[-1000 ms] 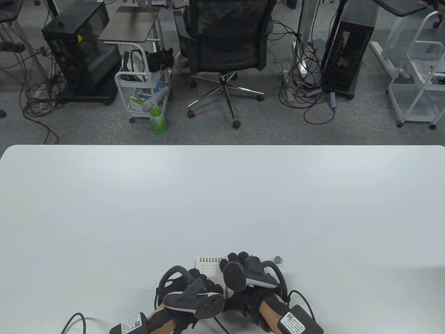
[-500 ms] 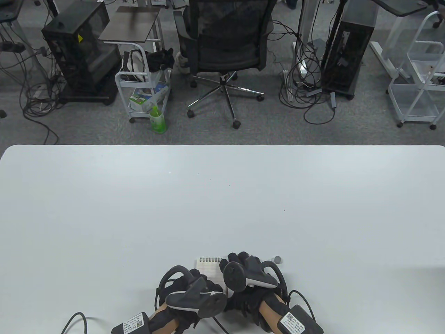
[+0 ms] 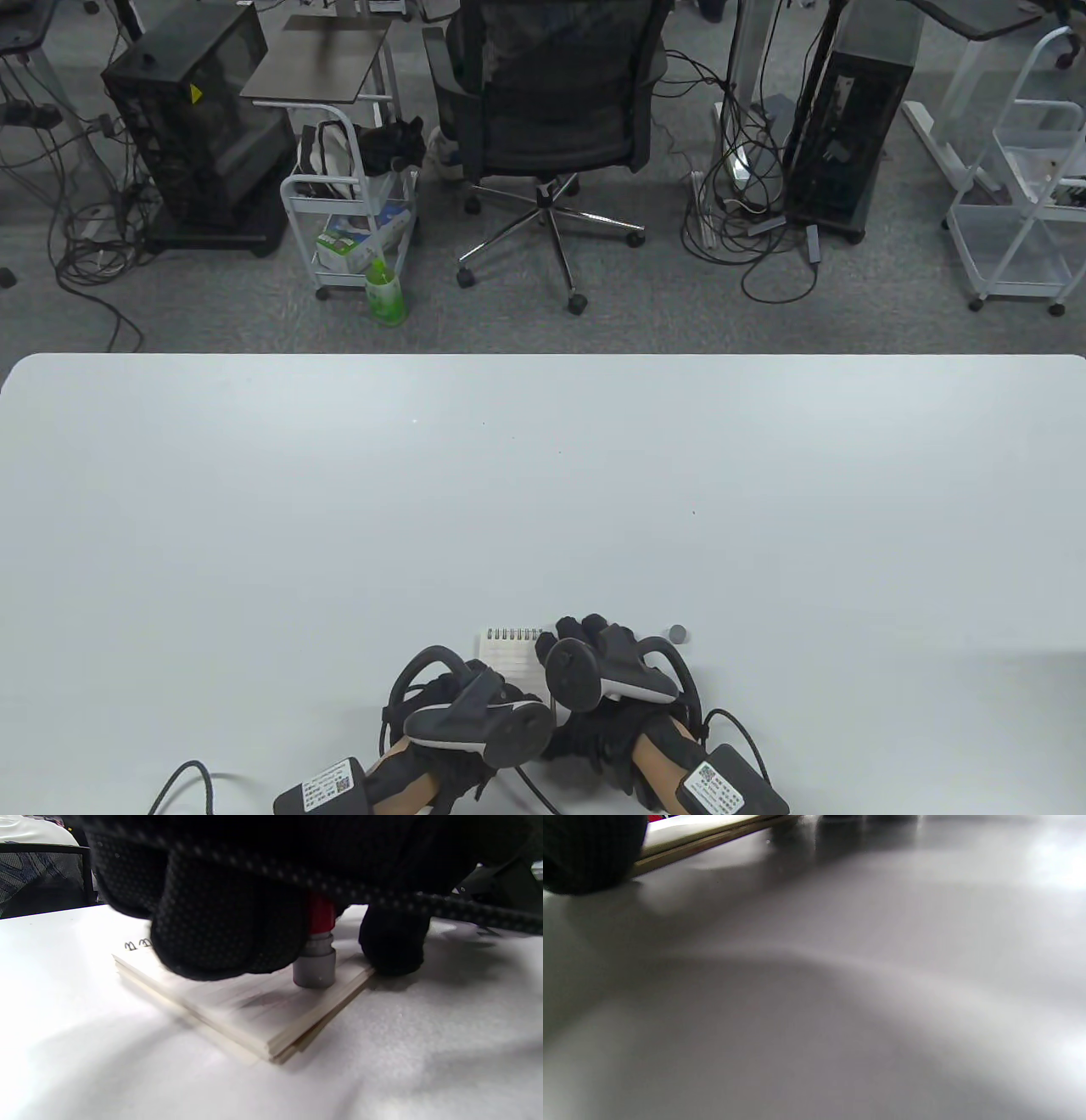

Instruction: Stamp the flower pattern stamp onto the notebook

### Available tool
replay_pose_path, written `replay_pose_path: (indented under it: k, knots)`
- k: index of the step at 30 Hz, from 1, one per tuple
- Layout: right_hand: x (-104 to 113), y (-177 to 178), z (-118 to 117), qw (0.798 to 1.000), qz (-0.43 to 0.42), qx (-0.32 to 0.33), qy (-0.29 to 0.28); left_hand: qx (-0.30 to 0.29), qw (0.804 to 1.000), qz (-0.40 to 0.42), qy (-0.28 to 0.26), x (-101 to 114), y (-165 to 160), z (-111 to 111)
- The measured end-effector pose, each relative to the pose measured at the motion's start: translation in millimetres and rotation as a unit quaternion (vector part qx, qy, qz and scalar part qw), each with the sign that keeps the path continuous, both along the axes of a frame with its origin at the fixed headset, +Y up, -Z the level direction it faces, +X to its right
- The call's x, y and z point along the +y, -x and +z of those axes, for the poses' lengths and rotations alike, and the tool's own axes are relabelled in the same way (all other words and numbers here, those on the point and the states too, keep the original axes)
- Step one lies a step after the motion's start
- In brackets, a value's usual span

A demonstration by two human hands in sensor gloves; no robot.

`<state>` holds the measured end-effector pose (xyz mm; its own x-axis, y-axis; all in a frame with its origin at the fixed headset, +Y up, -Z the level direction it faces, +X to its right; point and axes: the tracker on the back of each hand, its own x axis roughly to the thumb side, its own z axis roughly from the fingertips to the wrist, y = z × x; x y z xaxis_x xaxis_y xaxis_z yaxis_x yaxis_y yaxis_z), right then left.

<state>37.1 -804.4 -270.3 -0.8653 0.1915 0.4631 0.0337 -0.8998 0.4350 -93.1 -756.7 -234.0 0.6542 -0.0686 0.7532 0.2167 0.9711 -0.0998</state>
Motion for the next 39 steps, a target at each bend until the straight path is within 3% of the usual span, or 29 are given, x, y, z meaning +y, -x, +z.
replay_pose_path:
  k: [25,39]
  knots:
    - [0.1,0.3,-0.7,1.000,-0.002,0.002,0.004,0.003,1.000,-0.017,0.012,-1.1,0.0,1.1]
    - [-0.3,0.0,-0.6,1.000,-0.003,0.001,0.003,-0.013,0.999,0.044,-0.005,6.0,7.1,0.3]
